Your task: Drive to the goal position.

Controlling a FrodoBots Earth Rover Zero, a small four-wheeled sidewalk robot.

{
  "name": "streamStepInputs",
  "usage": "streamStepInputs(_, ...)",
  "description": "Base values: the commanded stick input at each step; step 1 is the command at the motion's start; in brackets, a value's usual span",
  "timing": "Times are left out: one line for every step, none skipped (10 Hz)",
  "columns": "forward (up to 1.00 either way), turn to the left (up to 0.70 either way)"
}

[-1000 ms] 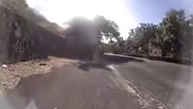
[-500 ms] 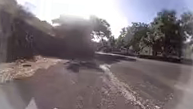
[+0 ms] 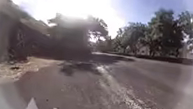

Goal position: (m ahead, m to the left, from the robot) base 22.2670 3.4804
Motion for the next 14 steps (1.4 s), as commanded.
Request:
streamStepInputs(0.70, 0.00)
streamStepInputs(0.70, 0.00)
streamStepInputs(0.70, 0.00)
streamStepInputs(0.70, 0.00)
streamStepInputs(0.70, 0.00)
streamStepInputs(0.70, 0.00)
streamStepInputs(0.70, 0.00)
streamStepInputs(0.70, 0.00)
streamStepInputs(0.70, 0.00)
streamStepInputs(0.70, 0.00)
streamStepInputs(0.70, 0.00)
streamStepInputs(0.70, 0.00)
streamStepInputs(0.70, 0.00)
streamStepInputs(0.70, 0.00)
